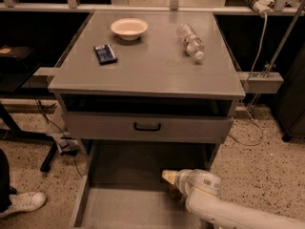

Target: Place orange can into middle drawer

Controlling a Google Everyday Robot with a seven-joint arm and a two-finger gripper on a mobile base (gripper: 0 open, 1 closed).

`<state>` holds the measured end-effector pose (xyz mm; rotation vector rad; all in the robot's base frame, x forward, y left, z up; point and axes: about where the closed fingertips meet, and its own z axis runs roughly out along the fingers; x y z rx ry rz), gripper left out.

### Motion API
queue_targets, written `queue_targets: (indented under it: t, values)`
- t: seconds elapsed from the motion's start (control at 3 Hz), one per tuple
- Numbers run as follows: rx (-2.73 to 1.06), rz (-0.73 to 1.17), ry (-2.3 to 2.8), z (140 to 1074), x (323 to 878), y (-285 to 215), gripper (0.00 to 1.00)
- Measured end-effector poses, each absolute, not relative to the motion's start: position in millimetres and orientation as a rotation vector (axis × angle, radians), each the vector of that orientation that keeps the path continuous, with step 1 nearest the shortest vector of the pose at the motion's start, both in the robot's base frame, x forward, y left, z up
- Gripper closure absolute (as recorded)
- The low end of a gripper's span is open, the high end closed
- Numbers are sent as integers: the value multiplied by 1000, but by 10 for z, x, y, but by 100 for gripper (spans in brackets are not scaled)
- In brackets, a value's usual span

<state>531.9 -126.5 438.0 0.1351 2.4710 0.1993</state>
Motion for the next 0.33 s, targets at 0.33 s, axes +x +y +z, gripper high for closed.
queue_targets:
  t: [0.33]
  values:
    - [135, 199, 2471, 4380, 5319, -1265, 0]
